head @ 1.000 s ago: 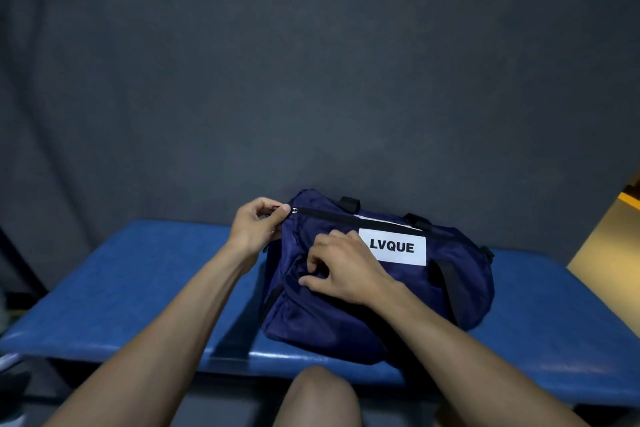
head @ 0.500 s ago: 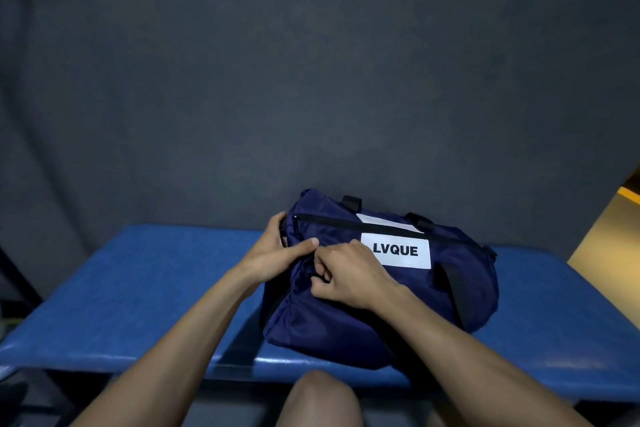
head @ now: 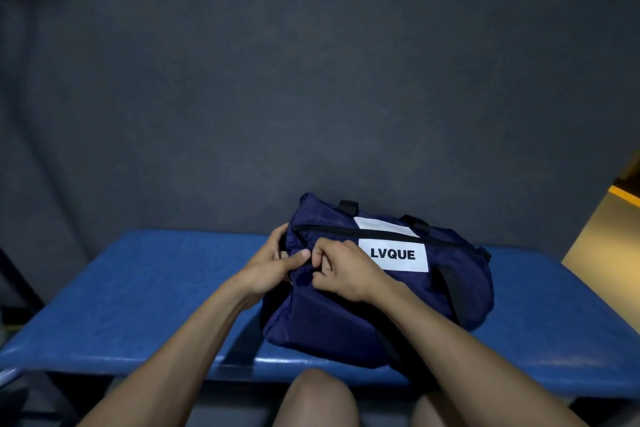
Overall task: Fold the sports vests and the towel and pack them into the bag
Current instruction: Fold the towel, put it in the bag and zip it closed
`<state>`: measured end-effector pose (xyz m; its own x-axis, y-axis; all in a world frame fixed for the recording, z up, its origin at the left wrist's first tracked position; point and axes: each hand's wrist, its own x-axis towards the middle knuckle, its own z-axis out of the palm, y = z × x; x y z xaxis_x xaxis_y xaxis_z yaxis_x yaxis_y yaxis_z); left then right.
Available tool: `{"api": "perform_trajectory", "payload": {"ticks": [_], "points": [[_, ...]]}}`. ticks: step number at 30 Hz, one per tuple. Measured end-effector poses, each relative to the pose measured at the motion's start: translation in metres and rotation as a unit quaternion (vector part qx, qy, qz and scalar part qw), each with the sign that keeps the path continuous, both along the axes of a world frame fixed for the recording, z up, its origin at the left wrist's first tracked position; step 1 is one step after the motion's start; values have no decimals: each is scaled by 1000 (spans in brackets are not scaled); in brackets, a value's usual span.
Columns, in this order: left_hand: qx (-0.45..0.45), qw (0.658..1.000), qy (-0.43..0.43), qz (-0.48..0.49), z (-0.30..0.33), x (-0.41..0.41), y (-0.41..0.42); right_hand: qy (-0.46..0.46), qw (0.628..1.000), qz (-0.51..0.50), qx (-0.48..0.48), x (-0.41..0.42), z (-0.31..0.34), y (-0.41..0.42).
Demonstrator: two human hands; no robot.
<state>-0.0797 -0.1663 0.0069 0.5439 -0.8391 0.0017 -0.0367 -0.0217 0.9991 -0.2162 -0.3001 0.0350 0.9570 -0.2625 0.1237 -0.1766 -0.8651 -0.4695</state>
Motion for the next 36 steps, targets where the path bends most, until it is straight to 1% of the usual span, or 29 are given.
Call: {"api": "perform_trajectory", "payload": {"ticks": [5, 11, 15, 18, 23, 25, 29, 36], "points": [[-34, 997, 61, -19, 0, -17, -14, -25, 999, -4, 42, -14, 2, -12], [-30, 994, 85, -63, -6, -31, -36, -28, 999, -21, 35, -31, 5, -36], [-47, 994, 72, -60, -7, -41, -52, -29, 998, -39, 47, -43, 5, -50], [-51, 995, 66, -52, -3, -35, -46, -26, 997, -42, 60, -43, 2, -51], [-32, 997, 65, -6, 0, -14, -23, -20, 997, -60, 32, -45, -3, -54], [-27, 998, 48, 4, 0, -7, -17, -13, 997, -73, 20, -51, -3, -59], [-41, 998, 43, 31, 3, 5, -10, -10, 994, -112, 4, -67, -1, -69], [-44, 998, 26, 39, 3, 7, 0, -18, 991, -136, 2, -79, 7, -75]]}}
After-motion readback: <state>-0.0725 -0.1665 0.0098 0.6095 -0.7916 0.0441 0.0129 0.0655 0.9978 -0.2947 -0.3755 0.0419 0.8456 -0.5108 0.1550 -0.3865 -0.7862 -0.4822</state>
